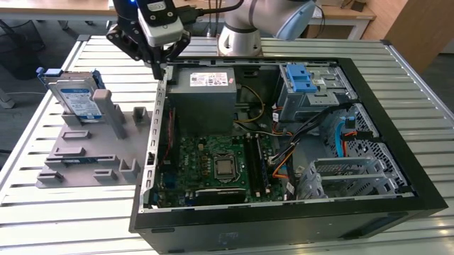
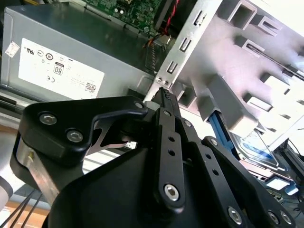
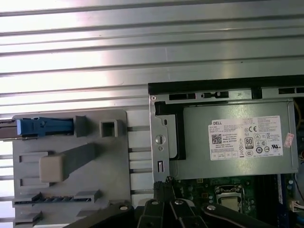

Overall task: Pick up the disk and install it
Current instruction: 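Reach for the disk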

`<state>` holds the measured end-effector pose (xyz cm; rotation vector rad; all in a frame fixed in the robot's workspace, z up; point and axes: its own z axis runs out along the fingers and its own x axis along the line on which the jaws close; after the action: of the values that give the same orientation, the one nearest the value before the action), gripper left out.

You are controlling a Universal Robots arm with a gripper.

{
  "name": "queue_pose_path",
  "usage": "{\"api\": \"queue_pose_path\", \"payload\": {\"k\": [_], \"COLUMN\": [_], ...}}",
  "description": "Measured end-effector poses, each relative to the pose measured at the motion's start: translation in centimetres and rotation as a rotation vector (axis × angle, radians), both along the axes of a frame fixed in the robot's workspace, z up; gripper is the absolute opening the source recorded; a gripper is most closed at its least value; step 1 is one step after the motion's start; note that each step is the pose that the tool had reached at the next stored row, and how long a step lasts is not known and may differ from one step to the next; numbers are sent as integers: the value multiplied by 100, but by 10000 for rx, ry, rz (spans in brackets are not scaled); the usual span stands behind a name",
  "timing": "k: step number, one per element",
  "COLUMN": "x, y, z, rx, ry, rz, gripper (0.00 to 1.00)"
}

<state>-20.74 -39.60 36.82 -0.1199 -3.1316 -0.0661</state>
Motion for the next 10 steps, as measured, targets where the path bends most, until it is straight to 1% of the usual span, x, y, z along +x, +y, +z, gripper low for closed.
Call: {"api": "queue_pose_path", "payload": {"k": [3, 6, 10], "x": [-60, -138, -229], "y": [34, 66, 77], "z": [0, 0, -4], "rx": [0, 1, 10], "ry": [43, 54, 54], "rz": [2, -1, 2], "gripper": [11, 11, 11]}}
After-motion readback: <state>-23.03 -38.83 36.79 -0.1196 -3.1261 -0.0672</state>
